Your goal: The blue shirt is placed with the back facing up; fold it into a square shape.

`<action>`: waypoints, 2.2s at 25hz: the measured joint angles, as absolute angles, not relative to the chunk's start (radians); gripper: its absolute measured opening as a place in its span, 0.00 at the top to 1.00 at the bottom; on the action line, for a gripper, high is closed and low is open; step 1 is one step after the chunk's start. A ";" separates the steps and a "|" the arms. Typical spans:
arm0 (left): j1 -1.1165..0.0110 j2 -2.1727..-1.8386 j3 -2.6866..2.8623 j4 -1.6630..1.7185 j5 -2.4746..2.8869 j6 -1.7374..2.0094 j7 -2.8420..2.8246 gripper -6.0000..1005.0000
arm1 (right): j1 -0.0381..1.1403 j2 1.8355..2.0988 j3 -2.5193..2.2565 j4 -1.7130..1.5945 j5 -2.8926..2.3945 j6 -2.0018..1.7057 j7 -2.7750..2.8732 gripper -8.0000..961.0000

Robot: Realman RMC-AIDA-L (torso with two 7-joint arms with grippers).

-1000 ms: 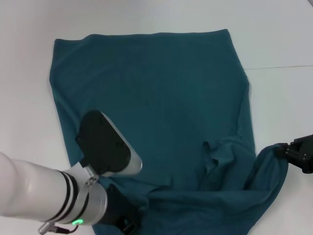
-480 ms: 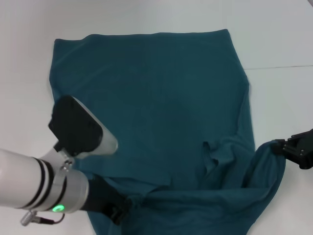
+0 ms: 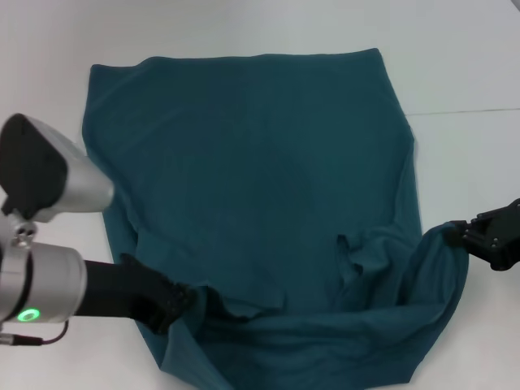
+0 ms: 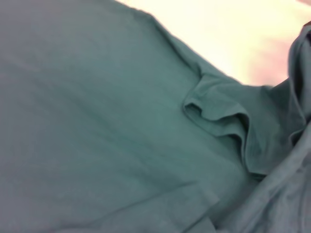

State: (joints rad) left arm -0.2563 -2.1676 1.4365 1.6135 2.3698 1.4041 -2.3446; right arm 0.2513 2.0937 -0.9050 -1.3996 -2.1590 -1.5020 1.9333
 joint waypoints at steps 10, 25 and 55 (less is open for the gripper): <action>-0.256 -2.168 1.329 1.621 2.305 1.524 -2.271 0.95 | 0.224 2.096 -0.871 -1.404 -2.102 -1.506 1.906 0.90; -0.268 -2.167 1.286 1.620 2.293 1.545 -2.253 0.95 | 0.258 2.102 -0.864 -1.359 -2.084 -1.449 1.888 0.90; -0.332 -2.166 1.134 1.541 2.230 1.483 -2.171 0.95 | 0.332 2.093 -0.855 -1.221 -2.029 -1.224 1.822 0.90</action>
